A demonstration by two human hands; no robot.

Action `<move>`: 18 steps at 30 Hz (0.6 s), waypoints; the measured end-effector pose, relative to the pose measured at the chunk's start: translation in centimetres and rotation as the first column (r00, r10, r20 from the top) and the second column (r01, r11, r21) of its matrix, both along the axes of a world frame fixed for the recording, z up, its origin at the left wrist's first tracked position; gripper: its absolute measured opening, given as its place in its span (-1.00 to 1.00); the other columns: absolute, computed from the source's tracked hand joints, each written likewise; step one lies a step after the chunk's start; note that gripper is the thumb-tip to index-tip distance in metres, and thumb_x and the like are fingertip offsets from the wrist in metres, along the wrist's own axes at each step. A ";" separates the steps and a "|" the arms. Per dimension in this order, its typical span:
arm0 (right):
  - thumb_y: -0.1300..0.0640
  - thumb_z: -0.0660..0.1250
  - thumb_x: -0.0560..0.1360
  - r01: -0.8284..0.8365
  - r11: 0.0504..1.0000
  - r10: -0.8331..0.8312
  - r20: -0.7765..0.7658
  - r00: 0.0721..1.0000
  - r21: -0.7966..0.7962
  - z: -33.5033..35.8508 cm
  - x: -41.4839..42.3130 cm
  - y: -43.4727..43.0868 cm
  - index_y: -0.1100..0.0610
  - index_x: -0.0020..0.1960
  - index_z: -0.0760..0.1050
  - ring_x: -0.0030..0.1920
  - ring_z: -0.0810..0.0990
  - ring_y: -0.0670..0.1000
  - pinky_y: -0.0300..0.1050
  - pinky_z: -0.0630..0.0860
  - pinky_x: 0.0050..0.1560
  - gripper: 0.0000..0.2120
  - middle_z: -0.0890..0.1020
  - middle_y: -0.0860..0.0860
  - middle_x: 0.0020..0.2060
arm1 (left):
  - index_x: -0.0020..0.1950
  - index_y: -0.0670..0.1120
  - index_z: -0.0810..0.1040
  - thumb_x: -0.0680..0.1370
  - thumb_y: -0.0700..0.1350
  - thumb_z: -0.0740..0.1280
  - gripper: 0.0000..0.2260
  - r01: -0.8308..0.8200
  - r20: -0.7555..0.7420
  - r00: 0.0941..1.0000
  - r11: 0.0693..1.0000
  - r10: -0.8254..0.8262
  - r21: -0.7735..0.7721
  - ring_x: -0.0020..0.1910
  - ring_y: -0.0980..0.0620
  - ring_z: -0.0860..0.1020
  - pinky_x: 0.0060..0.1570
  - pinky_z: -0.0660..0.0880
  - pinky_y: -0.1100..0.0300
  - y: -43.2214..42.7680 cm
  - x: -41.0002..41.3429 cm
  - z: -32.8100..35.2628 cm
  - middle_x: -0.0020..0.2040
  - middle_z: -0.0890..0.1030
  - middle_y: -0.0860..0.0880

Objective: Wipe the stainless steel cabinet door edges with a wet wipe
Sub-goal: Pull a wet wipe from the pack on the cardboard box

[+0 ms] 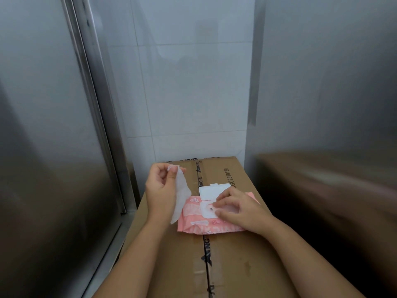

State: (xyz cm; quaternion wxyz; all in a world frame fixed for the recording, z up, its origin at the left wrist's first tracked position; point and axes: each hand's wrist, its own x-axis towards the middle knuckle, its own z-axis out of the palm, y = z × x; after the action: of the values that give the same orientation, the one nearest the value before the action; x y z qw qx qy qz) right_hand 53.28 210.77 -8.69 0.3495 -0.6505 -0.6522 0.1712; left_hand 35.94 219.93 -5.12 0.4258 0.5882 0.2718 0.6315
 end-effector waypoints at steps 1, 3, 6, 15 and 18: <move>-0.06 0.36 0.47 -0.010 1.000 0.010 0.002 1.000 -0.022 0.0 0.0 0.0 -0.08 0.10 0.59 0.10 0.36 -0.39 -0.52 0.21 0.10 -0.77 0.44 -0.27 0.02 | -0.17 -0.06 0.44 0.57 -0.22 0.26 -0.87 0.002 -0.016 1.000 1.000 -0.002 0.000 -0.10 -0.03 0.61 -0.03 0.49 -0.06 0.0 0.0 -0.2 -0.19 0.66 -0.02; -0.08 0.37 0.46 -0.034 0.998 0.036 0.025 0.999 -0.057 0.0 -0.2 0.1 -0.14 0.12 0.58 0.14 0.34 -0.36 -0.43 0.23 0.19 -0.76 0.42 -0.30 0.05 | -0.16 -0.07 0.45 0.57 -0.22 0.26 -0.88 0.010 -0.045 0.999 1.000 -0.010 0.010 -0.09 -0.03 0.61 -0.02 0.50 -0.07 -0.2 -0.1 -0.5 -0.18 0.66 -0.03; -0.08 0.39 0.44 -0.047 0.996 0.049 0.026 0.998 -0.077 0.0 -0.3 0.1 -0.19 0.07 0.59 0.19 0.33 -0.34 -0.33 0.24 0.26 -0.80 0.42 -0.33 0.08 | -0.16 -0.06 0.45 0.56 -0.24 0.26 -0.87 0.028 -0.067 0.997 1.000 -0.027 0.009 -0.06 -0.05 0.61 0.01 0.50 -0.06 -0.5 0.0 -0.6 -0.15 0.65 -0.09; -0.07 0.37 0.46 -0.046 0.994 0.053 0.080 0.995 -0.095 0.1 -0.4 -0.1 -0.18 0.13 0.57 0.24 0.33 -0.26 -0.25 0.23 0.31 -0.76 0.41 -0.32 0.12 | -0.16 -0.08 0.46 0.56 -0.25 0.26 -0.88 0.062 -0.051 0.997 0.998 -0.062 0.002 -0.08 -0.04 0.61 0.01 0.52 -0.02 -1.3 0.1 -0.6 -0.16 0.65 -0.11; -0.03 0.38 0.46 -0.045 0.995 0.041 -0.039 0.998 -0.085 0.5 -0.7 -0.4 -0.13 0.02 0.62 0.20 0.36 -0.30 -0.27 0.25 0.30 -0.85 0.46 -0.26 0.11 | -0.16 -0.07 0.46 0.56 -0.24 0.27 -0.88 0.067 -0.027 0.997 0.997 -0.066 0.044 -0.09 0.00 0.61 -0.01 0.51 0.04 -2.1 0.1 -0.1 -0.17 0.65 -0.09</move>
State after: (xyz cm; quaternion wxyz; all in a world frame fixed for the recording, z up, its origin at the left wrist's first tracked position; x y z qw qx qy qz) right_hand 52.60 210.40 -8.23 0.3296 -0.6474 -0.6514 0.2187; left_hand 36.04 217.83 -5.21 0.4298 0.6143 0.2432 0.6154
